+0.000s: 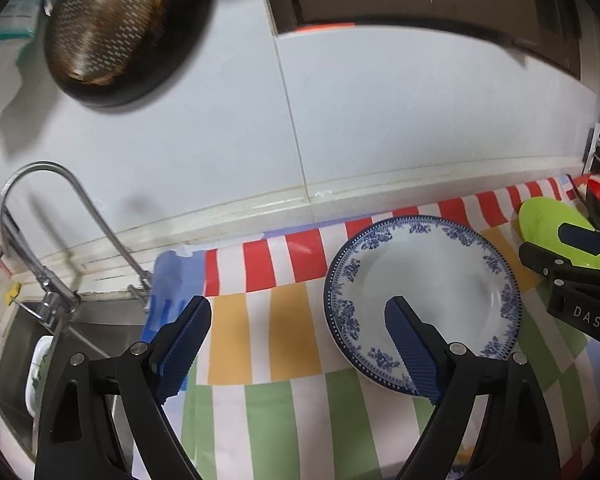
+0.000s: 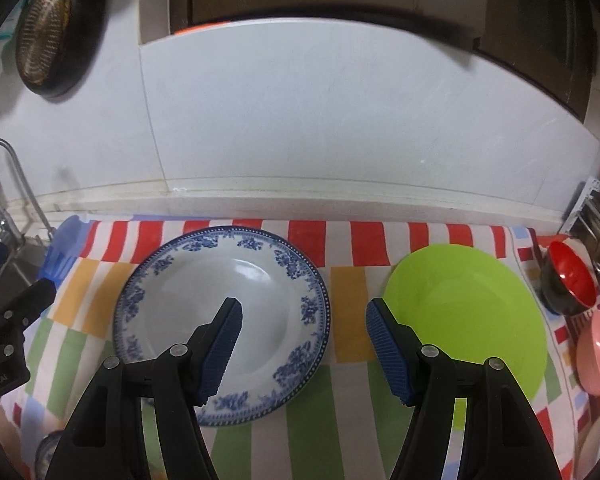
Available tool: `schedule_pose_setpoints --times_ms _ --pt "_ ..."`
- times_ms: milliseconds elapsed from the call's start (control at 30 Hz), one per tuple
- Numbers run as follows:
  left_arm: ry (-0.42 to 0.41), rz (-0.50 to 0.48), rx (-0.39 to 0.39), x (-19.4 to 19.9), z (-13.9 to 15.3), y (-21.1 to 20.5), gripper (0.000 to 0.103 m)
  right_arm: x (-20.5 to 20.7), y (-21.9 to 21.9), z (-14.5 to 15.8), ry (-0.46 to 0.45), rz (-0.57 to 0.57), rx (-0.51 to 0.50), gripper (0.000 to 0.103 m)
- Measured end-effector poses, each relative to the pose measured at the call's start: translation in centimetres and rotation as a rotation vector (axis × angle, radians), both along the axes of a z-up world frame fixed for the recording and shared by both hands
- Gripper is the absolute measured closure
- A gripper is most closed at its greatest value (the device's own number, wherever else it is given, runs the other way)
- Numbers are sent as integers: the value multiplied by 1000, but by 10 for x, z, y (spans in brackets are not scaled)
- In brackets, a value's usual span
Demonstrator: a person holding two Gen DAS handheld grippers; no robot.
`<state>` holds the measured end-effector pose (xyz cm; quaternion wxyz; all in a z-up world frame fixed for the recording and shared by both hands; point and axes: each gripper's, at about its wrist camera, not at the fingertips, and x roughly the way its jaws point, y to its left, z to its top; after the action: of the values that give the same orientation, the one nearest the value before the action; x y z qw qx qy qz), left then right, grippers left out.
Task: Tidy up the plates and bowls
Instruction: 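Move both tools to the rim of the smaller blue-and-white plate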
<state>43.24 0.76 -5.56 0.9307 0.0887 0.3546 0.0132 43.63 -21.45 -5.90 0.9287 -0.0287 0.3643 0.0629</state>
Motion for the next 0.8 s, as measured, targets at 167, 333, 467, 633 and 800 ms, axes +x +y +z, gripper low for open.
schedule_pose_setpoints --times_ms 167,333,467,633,800 --pt "55 -10 -23 25 -19 -1 17 21 2 -17 36 5 -3 38" --pt "111 -10 -45 44 -39 -3 21 40 1 -34 65 -10 -8 39" --pt "149 -10 -51 55 -54 -5 22 50 1 -46 85 -14 -17 41" --pt "190 -17 -63 66 -68 -5 26 59 3 -57 106 -13 -29 43" --pt "216 -25 -80 73 -76 -7 30 65 1 -67 128 -7 -19 47"
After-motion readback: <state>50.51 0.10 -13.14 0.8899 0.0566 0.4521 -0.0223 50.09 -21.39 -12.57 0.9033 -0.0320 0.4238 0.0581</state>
